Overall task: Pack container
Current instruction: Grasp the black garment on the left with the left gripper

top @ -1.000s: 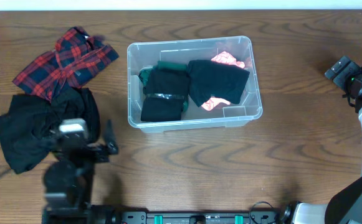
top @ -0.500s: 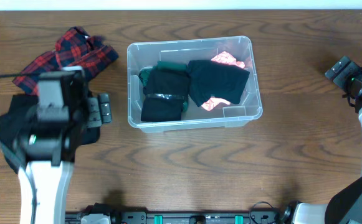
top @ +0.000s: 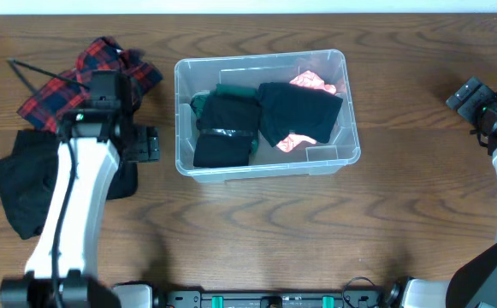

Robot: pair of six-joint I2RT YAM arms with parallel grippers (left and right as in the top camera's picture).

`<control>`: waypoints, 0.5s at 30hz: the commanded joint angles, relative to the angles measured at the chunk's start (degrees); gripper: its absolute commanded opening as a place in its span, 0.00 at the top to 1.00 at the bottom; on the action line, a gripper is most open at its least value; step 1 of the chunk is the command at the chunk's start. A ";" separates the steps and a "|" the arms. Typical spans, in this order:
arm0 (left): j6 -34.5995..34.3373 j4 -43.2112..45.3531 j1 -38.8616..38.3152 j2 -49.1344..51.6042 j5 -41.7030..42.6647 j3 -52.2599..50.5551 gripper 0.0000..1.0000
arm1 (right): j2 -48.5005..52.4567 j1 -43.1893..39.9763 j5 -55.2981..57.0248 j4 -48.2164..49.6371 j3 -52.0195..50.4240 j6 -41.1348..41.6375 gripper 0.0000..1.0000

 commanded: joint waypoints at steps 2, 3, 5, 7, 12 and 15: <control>-0.33 1.79 1.68 4.66 -5.42 0.83 0.02 | 0.37 -0.15 0.61 -0.04 0.94 0.74 0.01; -0.28 2.45 2.01 5.60 -6.03 0.83 0.02 | 0.37 -0.15 0.61 -0.04 0.94 0.74 0.01; 0.85 3.69 2.75 7.37 -6.40 0.83 0.02 | 0.37 -0.15 0.61 -0.04 0.94 0.74 0.01; 2.36 4.50 3.32 9.01 -6.40 0.83 0.02 | 0.37 -0.15 0.61 -0.04 0.94 0.74 0.01; 4.90 5.51 3.78 13.29 -6.38 0.83 0.02 | 0.37 -0.15 0.61 -0.04 0.94 0.74 0.01; 5.35 6.49 3.76 16.15 -6.36 0.83 0.02 | 0.37 -0.15 0.61 -0.04 0.94 0.74 0.01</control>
